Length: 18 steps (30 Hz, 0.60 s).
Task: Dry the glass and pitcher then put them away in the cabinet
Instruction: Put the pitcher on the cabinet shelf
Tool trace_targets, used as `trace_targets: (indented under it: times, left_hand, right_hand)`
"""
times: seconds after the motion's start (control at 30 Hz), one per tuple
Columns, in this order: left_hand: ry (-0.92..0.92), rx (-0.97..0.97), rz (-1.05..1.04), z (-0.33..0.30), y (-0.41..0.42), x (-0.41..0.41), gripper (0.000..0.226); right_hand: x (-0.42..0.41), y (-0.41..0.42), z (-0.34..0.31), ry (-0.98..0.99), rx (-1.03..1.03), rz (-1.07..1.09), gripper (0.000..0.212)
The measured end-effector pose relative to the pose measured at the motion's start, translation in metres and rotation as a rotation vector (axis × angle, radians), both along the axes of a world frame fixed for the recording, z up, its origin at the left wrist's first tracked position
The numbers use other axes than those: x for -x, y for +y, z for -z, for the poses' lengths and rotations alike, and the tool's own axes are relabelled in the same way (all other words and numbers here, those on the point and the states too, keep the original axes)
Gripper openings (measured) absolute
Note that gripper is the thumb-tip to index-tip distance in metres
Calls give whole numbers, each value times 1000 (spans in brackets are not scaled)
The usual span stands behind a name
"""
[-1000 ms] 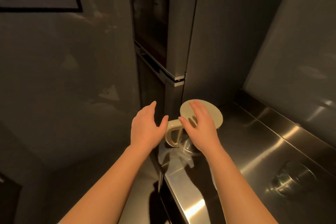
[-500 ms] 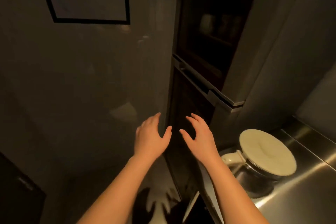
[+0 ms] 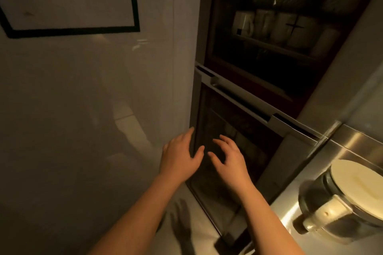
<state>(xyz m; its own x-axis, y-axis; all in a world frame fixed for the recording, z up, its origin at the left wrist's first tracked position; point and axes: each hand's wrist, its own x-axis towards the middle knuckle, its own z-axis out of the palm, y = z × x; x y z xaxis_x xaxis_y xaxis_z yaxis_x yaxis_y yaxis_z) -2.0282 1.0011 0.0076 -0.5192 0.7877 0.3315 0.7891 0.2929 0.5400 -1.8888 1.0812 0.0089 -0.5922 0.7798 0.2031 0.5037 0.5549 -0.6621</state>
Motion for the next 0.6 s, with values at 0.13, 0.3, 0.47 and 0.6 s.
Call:
trace_targets:
  times: [0.13, 0.3, 0.47, 0.6]
  left_hand:
    - [-2, -43, 87, 1, 38, 34, 67]
    - [30, 0, 226, 5, 103, 60, 67]
    - [125, 23, 364, 1, 168, 85, 69]
    - [201, -15, 424, -8, 213, 103, 68]
  right_hand:
    - [25, 28, -3, -5, -25, 73, 47]
    - [55, 77, -4, 33, -25, 192, 48]
    - [82, 128, -10, 87, -65, 319, 48]
    - [93, 160, -13, 28, -154, 357, 46]
